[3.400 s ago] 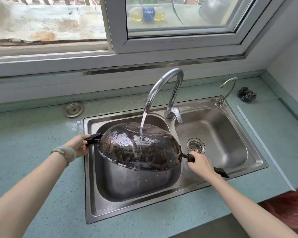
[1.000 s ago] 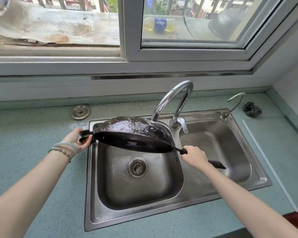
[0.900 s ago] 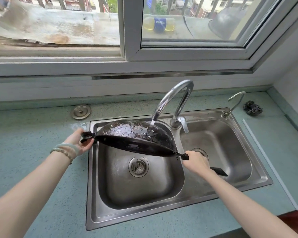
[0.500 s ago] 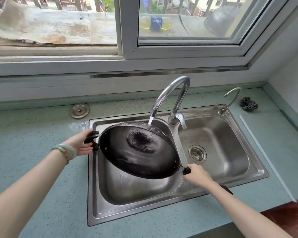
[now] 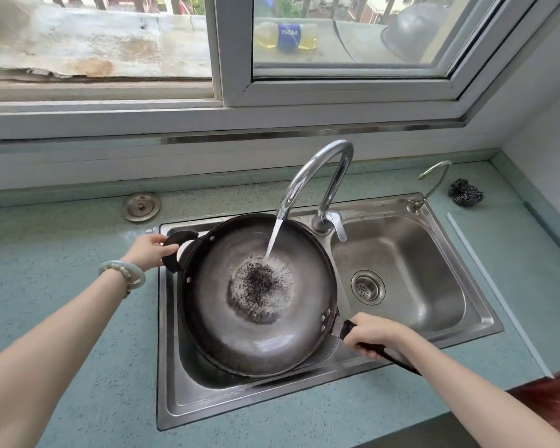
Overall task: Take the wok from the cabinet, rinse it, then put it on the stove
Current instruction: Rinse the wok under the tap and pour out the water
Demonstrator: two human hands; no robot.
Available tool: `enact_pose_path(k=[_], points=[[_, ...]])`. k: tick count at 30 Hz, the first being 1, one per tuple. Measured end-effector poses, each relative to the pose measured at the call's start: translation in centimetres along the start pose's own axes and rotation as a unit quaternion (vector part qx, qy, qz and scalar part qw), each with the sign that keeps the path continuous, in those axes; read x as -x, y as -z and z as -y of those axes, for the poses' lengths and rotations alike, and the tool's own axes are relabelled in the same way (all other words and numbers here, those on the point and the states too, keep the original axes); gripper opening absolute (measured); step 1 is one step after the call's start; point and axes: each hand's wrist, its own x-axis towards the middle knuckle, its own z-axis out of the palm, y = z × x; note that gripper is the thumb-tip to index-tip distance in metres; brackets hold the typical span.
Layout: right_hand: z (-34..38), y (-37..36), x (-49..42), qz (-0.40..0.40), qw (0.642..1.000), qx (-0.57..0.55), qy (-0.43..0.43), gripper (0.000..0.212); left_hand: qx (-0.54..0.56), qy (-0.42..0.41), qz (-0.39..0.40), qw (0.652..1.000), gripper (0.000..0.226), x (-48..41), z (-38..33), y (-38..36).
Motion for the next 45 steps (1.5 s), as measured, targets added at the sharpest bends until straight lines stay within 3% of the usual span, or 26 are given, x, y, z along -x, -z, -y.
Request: enact_pose_path(k=[3,6,12,17,27,32,40,43,45], points=[[0.1,0.1,-0.6,0.009,1.000,0.007,0.024,0.012,-0.009,0.001,-0.030,1.000,0.025,-0.7,0.1,-0.5],[-0.2,-0.1,-1.7,-0.059,0.996,0.047,0.039,0.022,-0.030,0.011,-0.062,0.998,0.028,-1.2,0.3,-0.7],[-1.3,-0.5,-3.9,-0.151,0.980,0.121,0.045,0.018,-0.119,-0.015,-0.072,0.990,0.054,-1.0,-0.5,-1.5],[-1.9,-0.1,-4.5,-0.197,0.976,0.085,0.033,0.031,-0.163,-0.040,-0.120,0.979,0.048,-1.2,-0.8,-3.0],[-2.1,-1.6,-4.9,-0.254,0.959,0.112,0.052,0.023,-0.295,-0.063,-0.125,0.945,0.035,-1.8,-0.5,-3.9],[-2.4,-2.4,-5.1,-0.276,0.951,0.116,0.079,0.033,-0.341,-0.071,-0.115,0.930,0.031,-1.8,-0.2,-4.1],[-1.9,-2.8,-4.9,-0.281,0.947,0.142,0.056,0.045,-0.375,-0.168,-0.125,0.903,0.029,-0.6,0.8,-4.3],[-1.7,-3.0,-4.9,-0.281,0.947,0.152,0.034,0.048,-0.417,-0.183,-0.123,0.882,0.046,0.1,1.7,-4.7],[-1.5,-3.2,-4.9,-0.283,0.947,0.149,0.020,0.049,-0.416,-0.160,-0.106,0.889,0.060,0.4,1.9,-4.9]])
